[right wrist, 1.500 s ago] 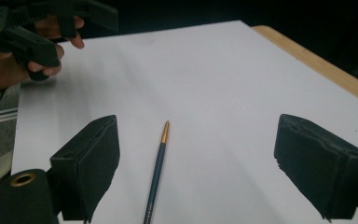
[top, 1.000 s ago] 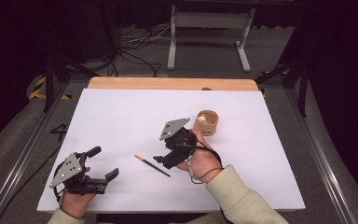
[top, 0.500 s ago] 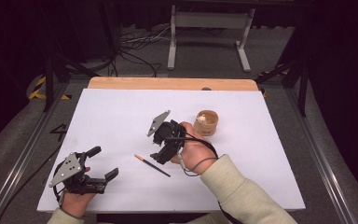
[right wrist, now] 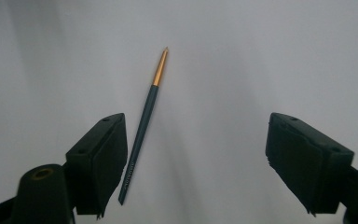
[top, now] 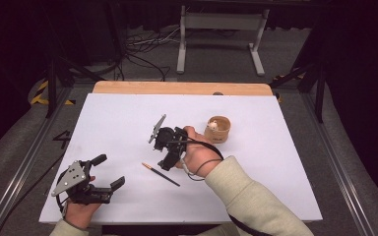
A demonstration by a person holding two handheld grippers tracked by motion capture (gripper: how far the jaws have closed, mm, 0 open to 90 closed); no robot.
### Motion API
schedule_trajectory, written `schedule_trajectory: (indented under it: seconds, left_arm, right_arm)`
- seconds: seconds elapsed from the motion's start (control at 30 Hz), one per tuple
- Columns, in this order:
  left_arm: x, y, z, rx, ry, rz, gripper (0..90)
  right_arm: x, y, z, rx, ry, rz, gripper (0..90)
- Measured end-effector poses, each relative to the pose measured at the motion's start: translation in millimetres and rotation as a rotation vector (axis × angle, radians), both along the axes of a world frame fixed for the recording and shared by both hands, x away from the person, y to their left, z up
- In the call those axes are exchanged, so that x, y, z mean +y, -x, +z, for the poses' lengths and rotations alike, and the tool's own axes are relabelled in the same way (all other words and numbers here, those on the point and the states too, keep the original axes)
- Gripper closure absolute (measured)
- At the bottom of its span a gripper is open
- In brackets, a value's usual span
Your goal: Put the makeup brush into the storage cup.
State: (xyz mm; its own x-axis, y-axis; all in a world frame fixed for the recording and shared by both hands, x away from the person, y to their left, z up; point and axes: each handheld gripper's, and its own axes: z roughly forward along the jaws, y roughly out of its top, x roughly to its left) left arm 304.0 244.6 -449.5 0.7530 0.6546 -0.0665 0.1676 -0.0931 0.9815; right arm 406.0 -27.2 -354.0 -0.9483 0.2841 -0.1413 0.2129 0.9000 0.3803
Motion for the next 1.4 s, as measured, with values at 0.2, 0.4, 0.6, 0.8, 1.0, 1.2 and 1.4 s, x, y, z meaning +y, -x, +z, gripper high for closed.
schedule_trajectory:
  seconds: [0.2, 0.4, 0.6, 0.8, 1.0, 1.2, 1.4]
  left_arm:
    - [-0.1, -0.3, -0.7, 0.001, 0.001, 0.001, 0.9]
    - [-0.6, -1.0, -2.1, 0.006, 0.002, 0.001, 0.9]
    - [-0.5, -1.3, -2.5, 0.008, -0.002, -0.001, 1.0]
    - [-0.3, -1.4, -2.5, 0.010, -0.001, -0.002, 1.0]
    - [0.6, -1.4, -2.5, 0.019, 0.014, 0.005, 1.0]
    - [0.4, -1.7, -2.6, 0.022, 0.014, 0.004, 1.1]
    - [1.5, -2.0, -2.6, 0.031, 0.024, 0.006, 1.3]
  right_arm:
    - [3.7, -3.3, -9.9, 0.025, 0.024, -0.002, 24.5]
    - [7.8, -6.3, -20.7, 0.039, 0.040, -0.007, 25.0]
    - [13.6, -6.1, -31.5, 0.085, 0.063, -0.008, 30.9]
    - [18.8, -7.0, -40.9, 0.126, 0.077, -0.013, 34.8]
    - [23.6, -7.3, -50.0, 0.158, 0.097, -0.024, 39.8]
    - [26.1, -6.6, -56.1, 0.177, 0.111, -0.041, 44.5]
    - [28.3, -5.2, -60.0, 0.182, 0.136, -0.031, 52.2]
